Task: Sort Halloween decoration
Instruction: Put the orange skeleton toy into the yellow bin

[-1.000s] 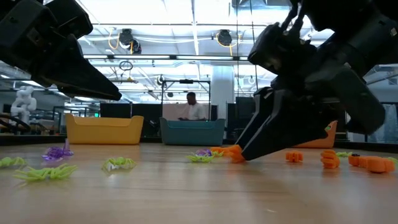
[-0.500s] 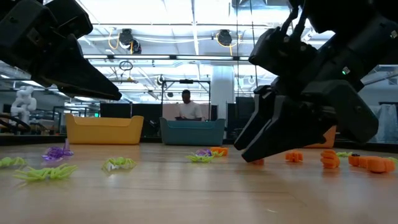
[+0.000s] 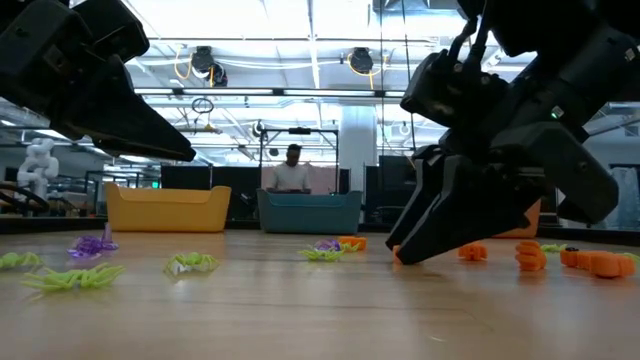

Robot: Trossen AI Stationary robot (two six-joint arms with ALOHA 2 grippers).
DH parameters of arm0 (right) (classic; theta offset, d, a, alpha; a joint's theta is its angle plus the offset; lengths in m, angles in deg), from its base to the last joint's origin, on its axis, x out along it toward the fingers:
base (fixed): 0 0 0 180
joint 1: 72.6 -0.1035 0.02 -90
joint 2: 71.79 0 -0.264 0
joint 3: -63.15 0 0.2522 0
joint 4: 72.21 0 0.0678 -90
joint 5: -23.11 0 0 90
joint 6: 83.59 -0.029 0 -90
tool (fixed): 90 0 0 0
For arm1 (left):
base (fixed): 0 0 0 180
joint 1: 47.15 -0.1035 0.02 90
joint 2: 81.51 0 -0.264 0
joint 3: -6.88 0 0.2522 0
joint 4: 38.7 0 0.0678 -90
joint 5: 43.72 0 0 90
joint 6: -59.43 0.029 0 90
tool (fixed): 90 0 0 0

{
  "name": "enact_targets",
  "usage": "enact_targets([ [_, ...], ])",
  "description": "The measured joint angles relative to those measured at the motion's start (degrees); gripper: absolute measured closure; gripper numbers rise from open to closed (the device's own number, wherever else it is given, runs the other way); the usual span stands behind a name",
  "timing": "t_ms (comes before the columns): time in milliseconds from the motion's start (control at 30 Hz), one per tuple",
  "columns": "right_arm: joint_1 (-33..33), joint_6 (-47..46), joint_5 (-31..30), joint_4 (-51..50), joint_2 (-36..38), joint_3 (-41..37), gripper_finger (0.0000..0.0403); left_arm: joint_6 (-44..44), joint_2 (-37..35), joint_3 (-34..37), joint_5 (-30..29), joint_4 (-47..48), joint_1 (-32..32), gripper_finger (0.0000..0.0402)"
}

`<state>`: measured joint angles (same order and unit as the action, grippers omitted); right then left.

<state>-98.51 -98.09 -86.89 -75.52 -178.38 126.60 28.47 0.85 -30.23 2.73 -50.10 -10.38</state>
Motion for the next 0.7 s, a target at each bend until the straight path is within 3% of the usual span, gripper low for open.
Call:
enact_targets([
  [700, -0.1, 1.8, 3.6, -1.6, -0.2, 2.9, 0.0366, -0.1, 0.0, 0.0, 0.0, 0.2, 0.0, 0.0236],
])
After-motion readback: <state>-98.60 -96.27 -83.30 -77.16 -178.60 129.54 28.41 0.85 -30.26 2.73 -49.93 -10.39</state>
